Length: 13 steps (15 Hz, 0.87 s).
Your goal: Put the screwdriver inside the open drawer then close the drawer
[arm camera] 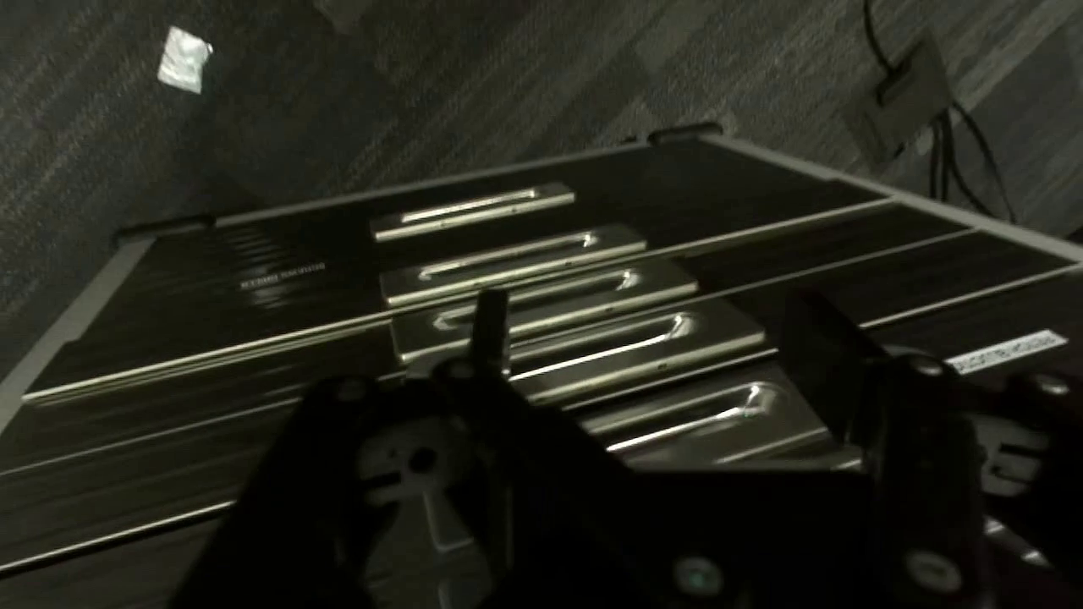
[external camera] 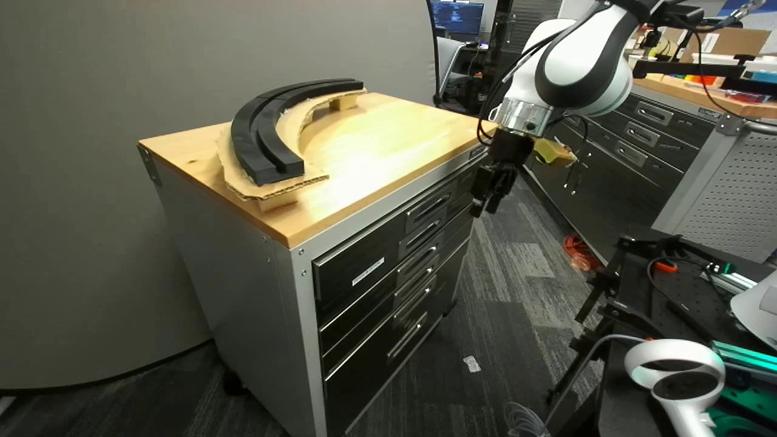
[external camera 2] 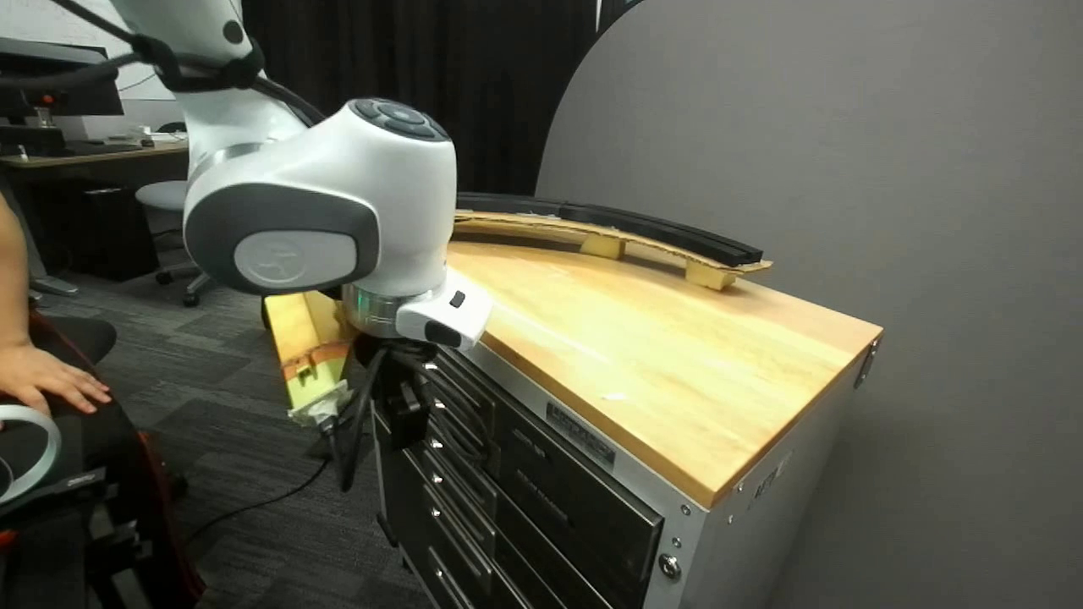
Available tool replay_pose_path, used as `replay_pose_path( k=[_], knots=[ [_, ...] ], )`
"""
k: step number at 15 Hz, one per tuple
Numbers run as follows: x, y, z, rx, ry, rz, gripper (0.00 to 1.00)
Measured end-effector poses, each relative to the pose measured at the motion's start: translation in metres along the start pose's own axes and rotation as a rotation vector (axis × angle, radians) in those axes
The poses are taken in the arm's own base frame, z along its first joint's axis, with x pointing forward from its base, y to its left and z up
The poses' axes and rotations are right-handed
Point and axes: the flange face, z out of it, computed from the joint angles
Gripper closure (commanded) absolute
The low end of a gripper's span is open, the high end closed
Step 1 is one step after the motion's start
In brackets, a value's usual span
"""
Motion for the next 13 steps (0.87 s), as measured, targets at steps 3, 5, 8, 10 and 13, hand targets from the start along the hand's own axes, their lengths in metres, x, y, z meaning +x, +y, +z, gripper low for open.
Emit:
replay_pose_path(
  k=[3, 5, 8, 10, 13],
  knots=[
    [-0.009, -0.022, -0.019, -0.056, -0.154, -0.053, 0.00],
    [-0.012, -0.034, -0.034, -0.106, -0.249, -0.091, 0.00],
    [-0.007, -0.056, -0.061, -0.186, -0.368, -0.150, 0.00],
    [0.002, -0.072, -0.088, -0.251, -0.429, -0.197, 0.00],
    [0.013, -0.086, -0.117, -0.275, -0.434, -0.212, 0.00]
  ],
)
